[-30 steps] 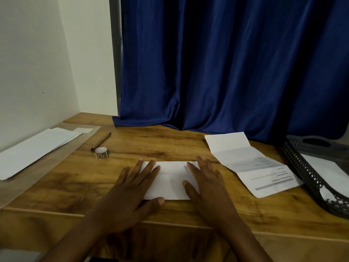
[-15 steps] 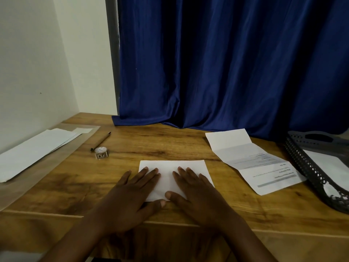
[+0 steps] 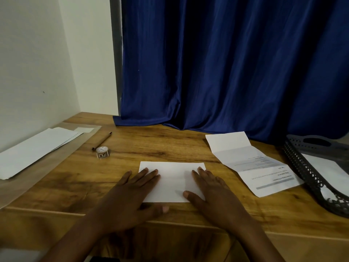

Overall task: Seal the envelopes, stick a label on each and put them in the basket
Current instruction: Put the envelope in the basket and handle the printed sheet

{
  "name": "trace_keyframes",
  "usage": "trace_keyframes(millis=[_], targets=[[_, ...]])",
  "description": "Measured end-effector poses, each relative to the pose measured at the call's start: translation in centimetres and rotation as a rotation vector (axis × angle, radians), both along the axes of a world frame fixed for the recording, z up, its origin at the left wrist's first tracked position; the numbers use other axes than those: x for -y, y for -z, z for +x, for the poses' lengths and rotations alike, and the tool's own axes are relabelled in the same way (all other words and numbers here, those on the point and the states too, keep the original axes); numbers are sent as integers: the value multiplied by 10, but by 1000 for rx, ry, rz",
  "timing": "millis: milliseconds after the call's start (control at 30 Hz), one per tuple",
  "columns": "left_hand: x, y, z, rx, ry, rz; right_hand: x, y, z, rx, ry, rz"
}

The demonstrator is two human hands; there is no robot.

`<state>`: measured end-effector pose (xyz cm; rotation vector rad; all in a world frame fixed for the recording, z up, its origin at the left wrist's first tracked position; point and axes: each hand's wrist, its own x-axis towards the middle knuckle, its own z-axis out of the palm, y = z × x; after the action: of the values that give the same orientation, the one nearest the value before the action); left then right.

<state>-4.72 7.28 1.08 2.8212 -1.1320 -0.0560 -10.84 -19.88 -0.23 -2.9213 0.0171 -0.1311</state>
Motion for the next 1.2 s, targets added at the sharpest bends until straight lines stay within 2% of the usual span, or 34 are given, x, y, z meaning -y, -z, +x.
trace_keyframes(millis=[200, 400, 500, 567, 767, 900, 1000, 1100, 1200], targets=[[-8, 3, -12, 48, 31, 11, -3, -12, -27, 25, -110, 1], [-30, 21, -37, 185, 103, -134, -6, -17, -64, -3, -199, -63], [-41, 11, -44, 56, 170, -264, -1, -19, -74, 28, -266, -103], [-46, -8, -47, 9, 185, -364, 3, -32, -78, 66, -288, -56], [-38, -76, -48, -130, 85, -736, 5, -91, -74, 395, -269, 238], [-32, -95, -20, -314, 67, -902, 13, -121, -48, 411, -253, 424], [-22, -92, 3, -345, 52, -898, 20, -123, -19, 307, -184, 466], [-10, -74, 22, -323, -43, -812, 22, -108, 3, 275, -78, 317], [-8, -49, 36, -271, -102, -718, 23, -87, 5, 293, -88, 180]])
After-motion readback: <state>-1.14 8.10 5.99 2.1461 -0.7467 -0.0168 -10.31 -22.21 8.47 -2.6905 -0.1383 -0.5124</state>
